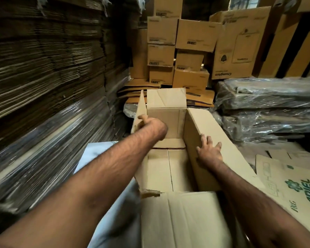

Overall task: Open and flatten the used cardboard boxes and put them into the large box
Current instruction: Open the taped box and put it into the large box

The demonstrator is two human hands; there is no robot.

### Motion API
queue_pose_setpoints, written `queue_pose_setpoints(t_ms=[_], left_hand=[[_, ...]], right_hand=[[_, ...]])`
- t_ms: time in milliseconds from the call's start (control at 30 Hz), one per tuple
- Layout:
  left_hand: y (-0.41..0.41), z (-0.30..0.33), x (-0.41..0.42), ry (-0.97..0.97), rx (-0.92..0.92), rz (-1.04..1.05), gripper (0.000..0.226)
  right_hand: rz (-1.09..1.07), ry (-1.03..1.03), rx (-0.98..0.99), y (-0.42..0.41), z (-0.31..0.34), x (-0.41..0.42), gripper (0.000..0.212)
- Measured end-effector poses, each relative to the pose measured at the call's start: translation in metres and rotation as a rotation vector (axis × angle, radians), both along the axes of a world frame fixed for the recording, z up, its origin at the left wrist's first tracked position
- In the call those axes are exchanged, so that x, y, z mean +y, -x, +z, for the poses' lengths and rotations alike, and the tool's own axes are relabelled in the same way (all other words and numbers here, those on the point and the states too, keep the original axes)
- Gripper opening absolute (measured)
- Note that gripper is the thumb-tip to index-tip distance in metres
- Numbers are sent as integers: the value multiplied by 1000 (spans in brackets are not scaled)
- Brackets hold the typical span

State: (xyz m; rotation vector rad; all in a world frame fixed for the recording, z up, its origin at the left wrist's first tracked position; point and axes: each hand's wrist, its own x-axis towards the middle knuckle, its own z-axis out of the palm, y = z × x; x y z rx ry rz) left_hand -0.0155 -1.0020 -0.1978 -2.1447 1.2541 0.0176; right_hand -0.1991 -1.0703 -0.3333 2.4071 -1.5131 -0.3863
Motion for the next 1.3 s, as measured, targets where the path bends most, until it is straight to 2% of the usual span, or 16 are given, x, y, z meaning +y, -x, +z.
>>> queue_pose_setpoints(t_ms=[67,167,233,333,400,467,533,600,767,800,900,933,1100,1200,1300], left_hand=[[-24,-4,15,-71,79,175,60],[-39,-20,37,-38,338,241,66],[-42,-43,48,113,455,238,68],[-41,-91,52,294,645,433,87],[-43,-111,54,500,754,520,63],[-45,-119,58,612,909,575,43],[-42,-117,61,673,1048,606,33],[-39,-118,60,709,1100,606,29],[-42,-116,59,806,1075,606,9],[-45,-113,56,840,1079,607,12],[-58,-101,47,965,1108,570,48],[-63,-92,45,1001,1082,557,53],[-96,-49,53,1122,839,468,34],[-101,-42,56,1097,714,446,36],[-91,-39,48,1120,701,433,40]], right_hand=[[4,2,-87,0,1,0,44],[-16,32,-287,2,1,0,52],[-100,107,-462,3,1,0,54],[-331,74,-694,5,-1,-3,47],[-466,-86,-730,5,-4,-8,49],[-488,-210,-703,6,-5,-11,47],[-480,-283,-697,6,-2,-11,41],[-489,-343,-702,4,2,-8,36],[-451,-350,-792,7,11,-2,32],[-438,-336,-816,7,15,-2,31],[-411,-244,-903,6,31,-5,25],[-399,-203,-940,6,38,-7,24],[-393,-55,-992,25,75,-23,29],[-425,-17,-1008,27,93,-24,33],[-397,-10,-999,17,102,-10,32]])
